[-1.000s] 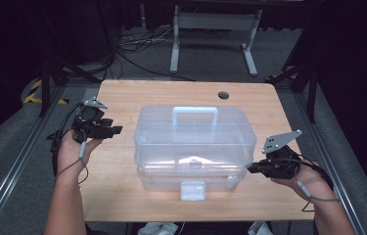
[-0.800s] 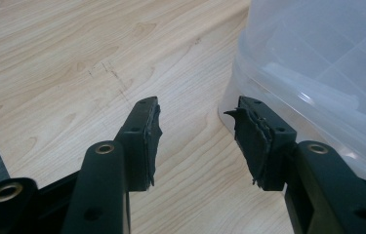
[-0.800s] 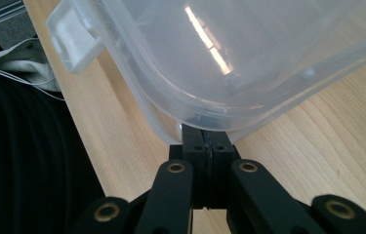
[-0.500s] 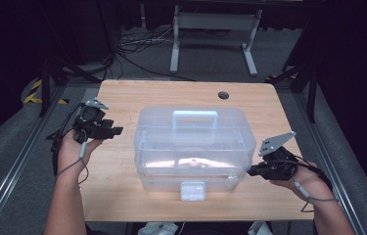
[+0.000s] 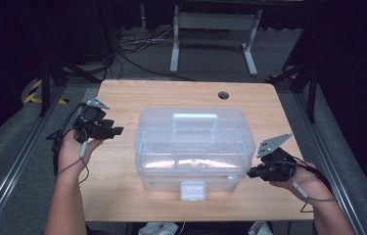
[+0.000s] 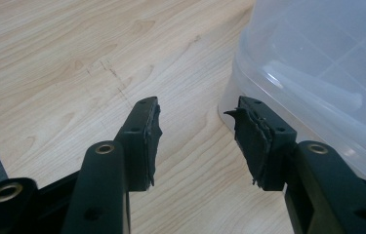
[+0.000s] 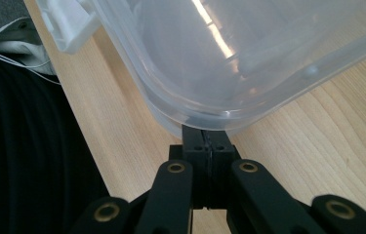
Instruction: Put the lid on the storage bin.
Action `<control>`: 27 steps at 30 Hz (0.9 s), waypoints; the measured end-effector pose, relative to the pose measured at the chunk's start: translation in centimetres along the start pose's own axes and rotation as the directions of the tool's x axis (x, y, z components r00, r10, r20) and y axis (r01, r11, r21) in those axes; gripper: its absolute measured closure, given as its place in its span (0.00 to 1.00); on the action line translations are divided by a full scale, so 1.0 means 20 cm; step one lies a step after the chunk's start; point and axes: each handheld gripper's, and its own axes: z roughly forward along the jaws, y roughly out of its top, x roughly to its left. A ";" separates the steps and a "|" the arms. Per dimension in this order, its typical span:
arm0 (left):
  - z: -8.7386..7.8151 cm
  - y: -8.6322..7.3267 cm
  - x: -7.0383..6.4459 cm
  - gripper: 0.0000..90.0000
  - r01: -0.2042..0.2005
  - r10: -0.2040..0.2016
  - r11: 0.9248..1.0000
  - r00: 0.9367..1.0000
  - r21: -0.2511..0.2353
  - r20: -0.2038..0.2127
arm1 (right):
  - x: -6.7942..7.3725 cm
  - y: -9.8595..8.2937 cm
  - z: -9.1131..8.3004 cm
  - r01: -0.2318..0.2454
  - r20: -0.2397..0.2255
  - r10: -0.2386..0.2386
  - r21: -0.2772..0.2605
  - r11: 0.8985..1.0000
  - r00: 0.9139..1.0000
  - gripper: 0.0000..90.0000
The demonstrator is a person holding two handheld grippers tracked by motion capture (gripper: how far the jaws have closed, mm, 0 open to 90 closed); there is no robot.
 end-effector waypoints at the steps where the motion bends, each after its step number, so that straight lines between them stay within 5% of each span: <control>1: 0.00 0.00 0.00 0.57 0.000 0.000 1.000 1.000 0.002 0.000 | 0.00 0.00 0.00 -0.001 0.001 0.001 0.002 1.000 1.000 1.00; 27: 0.03 0.02 0.00 0.57 -0.007 0.007 1.000 1.000 0.013 0.003 | 0.00 -0.03 0.03 -0.012 0.002 0.012 0.063 0.998 1.000 1.00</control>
